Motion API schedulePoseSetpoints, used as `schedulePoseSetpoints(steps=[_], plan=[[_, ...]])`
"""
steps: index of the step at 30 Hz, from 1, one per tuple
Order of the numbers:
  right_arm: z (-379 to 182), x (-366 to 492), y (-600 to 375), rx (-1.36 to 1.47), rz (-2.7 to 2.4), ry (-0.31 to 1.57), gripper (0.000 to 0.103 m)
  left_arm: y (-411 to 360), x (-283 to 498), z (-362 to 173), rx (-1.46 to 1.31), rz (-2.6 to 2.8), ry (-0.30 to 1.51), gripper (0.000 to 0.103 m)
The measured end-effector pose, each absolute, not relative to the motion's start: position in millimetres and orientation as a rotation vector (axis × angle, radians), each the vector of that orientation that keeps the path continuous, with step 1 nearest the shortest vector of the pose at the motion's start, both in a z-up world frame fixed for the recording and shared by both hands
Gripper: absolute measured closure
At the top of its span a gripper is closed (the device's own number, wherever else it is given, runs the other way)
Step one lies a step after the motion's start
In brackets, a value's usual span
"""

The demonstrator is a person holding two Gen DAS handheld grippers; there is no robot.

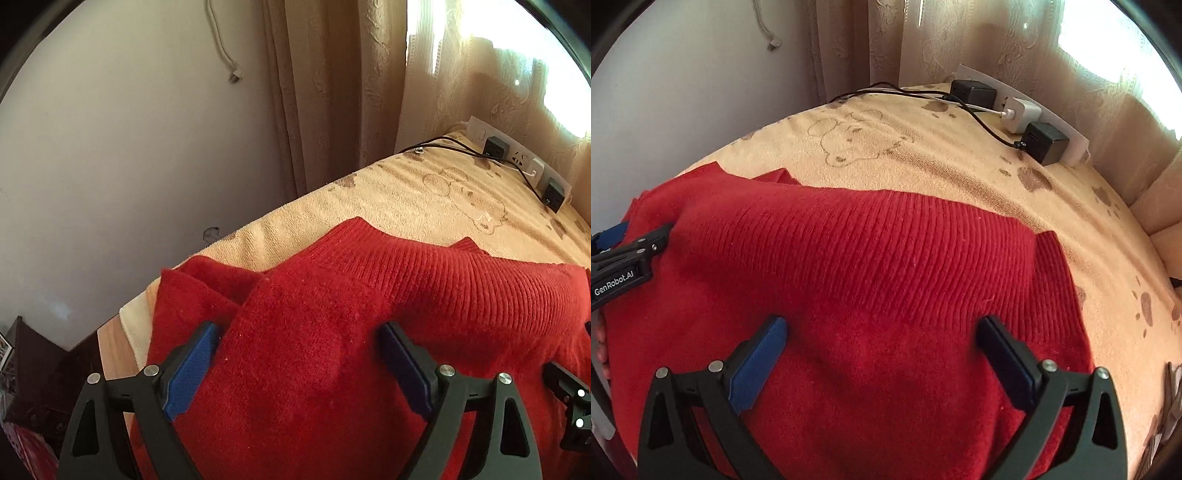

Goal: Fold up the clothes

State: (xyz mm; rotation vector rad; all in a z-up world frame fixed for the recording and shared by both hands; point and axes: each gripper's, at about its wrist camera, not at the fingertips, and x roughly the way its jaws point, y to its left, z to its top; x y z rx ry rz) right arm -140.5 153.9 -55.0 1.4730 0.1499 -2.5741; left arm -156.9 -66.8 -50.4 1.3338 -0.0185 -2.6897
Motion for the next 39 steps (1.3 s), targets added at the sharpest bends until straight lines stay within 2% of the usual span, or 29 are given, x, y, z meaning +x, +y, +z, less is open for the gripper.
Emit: schedulePoseSetpoints(steps=[5, 10, 17, 19, 22, 28, 39], plan=[[-30.6, -104.2, 174.4, 1.335, -2.617, 0.039, 0.0, -70.3, -144.3, -44.5, 1.332, -2.697, -0.008, 0.012], [-8.8, -16.7, 201.3, 1.101, -2.731, 0.095, 0.0, -47.5, -89.0, -25.9, 1.295, -2.89, -0.042, 0.012], [-8.0, 35.4, 226.0, 1.058, -2.869, 0.001, 0.0, 9.9, -17.6, -24.4, 1.263, -2.983, -0.176, 0.012], [-3.9, 40.2, 231.0, 1.066, -2.895, -0.021, 0.0, 16.8, -4.9, -24.8, 1.302, -3.0, -0.158, 0.012], [5.0, 50.3, 233.0, 1.089, -2.922, 0.017, 0.0, 21.1, 16.0, -20.6, 1.349, -3.011, -0.1, 0.012], [17.4, 81.8, 221.0, 1.065, -2.936, 0.144, 0.0, 15.0, 57.1, -6.7, 1.274, -2.987, -0.039, 0.012], [32.2, 125.2, 207.5, 0.985, -2.917, 0.195, 0.0, 23.0, 101.9, 7.9, 1.207, -2.954, -0.124, 0.012]])
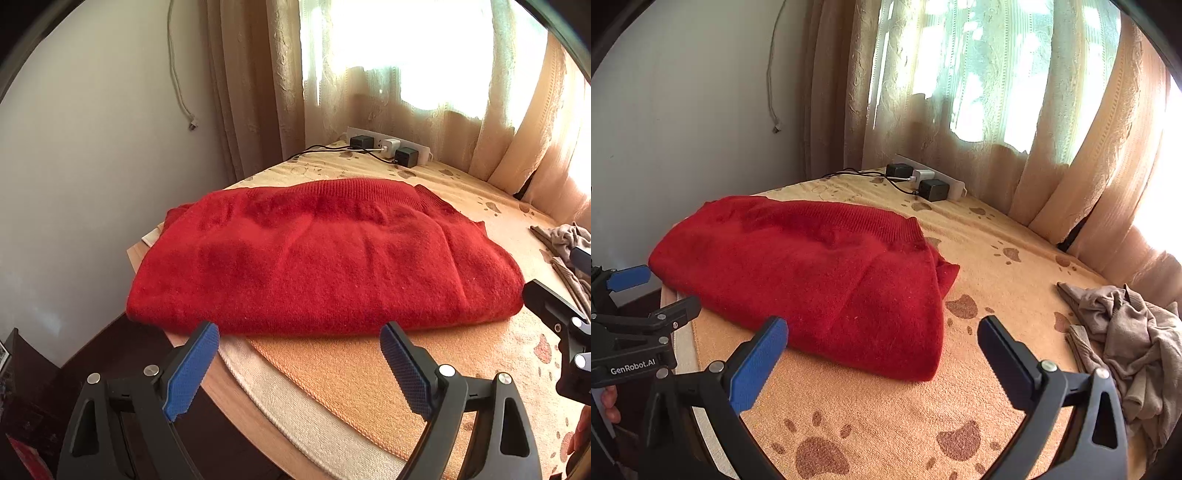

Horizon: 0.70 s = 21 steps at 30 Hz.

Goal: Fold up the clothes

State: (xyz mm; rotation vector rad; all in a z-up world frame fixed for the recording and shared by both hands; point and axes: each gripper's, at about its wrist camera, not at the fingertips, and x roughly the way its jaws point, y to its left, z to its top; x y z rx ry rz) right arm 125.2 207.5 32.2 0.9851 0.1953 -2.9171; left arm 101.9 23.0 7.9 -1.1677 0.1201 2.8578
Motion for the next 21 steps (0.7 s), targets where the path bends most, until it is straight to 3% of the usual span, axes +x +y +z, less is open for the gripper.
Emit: schedulePoseSetpoints(steps=[21], plan=[[21.4, 124.0, 202.4, 1.035, -2.88, 0.19, 0.0, 37.6, 104.0, 4.0, -1.157, 2.876, 0.162, 0.012]])
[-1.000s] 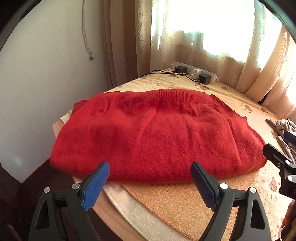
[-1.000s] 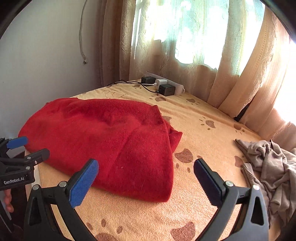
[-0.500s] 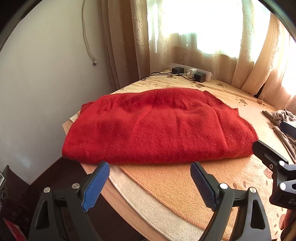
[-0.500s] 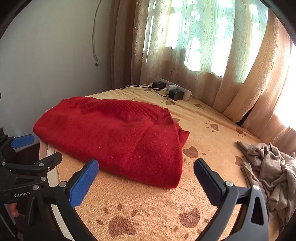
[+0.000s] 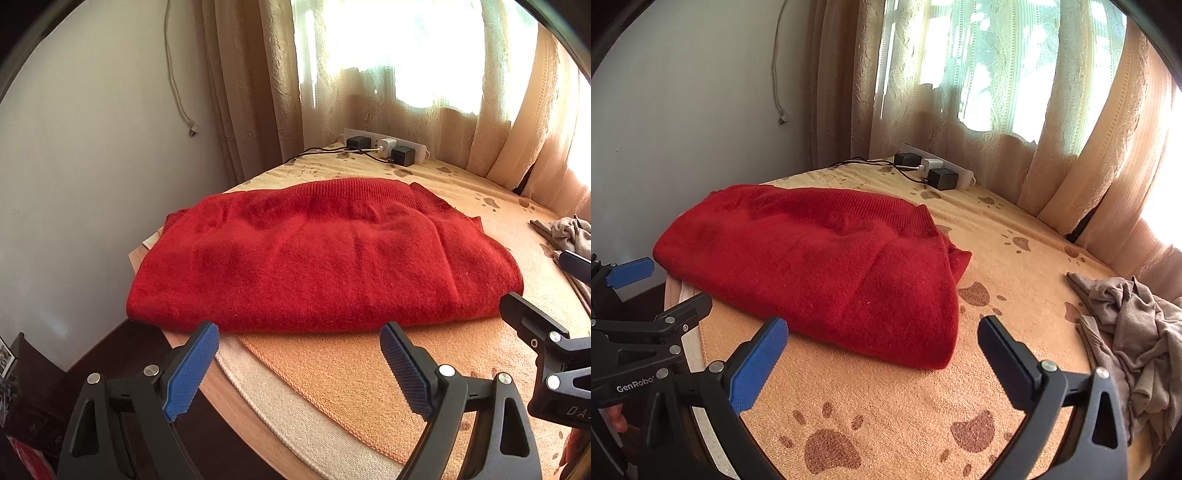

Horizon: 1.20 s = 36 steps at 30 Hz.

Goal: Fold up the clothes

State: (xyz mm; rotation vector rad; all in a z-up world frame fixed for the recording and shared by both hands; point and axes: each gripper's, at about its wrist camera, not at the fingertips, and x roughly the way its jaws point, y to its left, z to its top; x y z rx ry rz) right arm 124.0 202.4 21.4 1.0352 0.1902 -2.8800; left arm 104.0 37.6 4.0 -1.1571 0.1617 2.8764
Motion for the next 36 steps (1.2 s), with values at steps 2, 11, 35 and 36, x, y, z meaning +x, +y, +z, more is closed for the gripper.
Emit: schedulePoseSetpoints(steps=[2, 11, 35, 36], plan=[[18.4, 122.0, 203.8, 1.05, -2.875, 0.188, 0.0, 38.9, 101.3, 0.7, -1.17, 2.868, 0.162, 0.012], [4.3, 112.3, 209.0, 1.117, -2.852, 0.16, 0.0, 37.4, 88.1, -11.0, -1.222, 2.851, 0.137, 0.012], [-0.8, 106.4, 212.8, 1.153, -2.858, 0.135, 0.0, 42.3, 76.8, -16.6, -1.259, 2.828, 0.133, 0.012], [0.2, 107.0, 212.4, 1.149, -2.86, 0.137, 0.0, 41.5, 77.4, -14.8, -1.253, 2.832, 0.13, 0.012]])
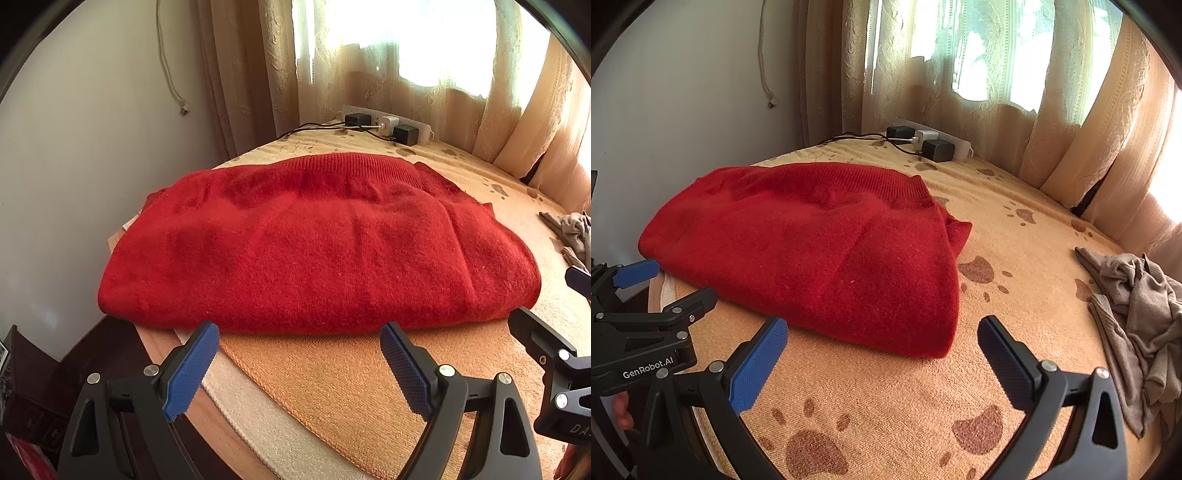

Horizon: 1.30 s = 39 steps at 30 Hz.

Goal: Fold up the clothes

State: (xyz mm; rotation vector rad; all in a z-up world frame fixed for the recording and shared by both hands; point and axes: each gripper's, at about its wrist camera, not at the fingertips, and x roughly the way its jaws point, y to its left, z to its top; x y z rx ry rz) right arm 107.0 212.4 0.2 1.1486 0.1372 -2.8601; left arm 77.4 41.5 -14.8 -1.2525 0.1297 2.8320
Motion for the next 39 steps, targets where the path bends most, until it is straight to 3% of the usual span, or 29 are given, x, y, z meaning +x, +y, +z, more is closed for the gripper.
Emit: schedulePoseSetpoints(steps=[39], plan=[[3.1, 112.4, 205.0, 1.118, -2.853, 0.155, 0.0, 33.0, 86.7, -5.2, -1.178, 2.865, 0.072, 0.012]])
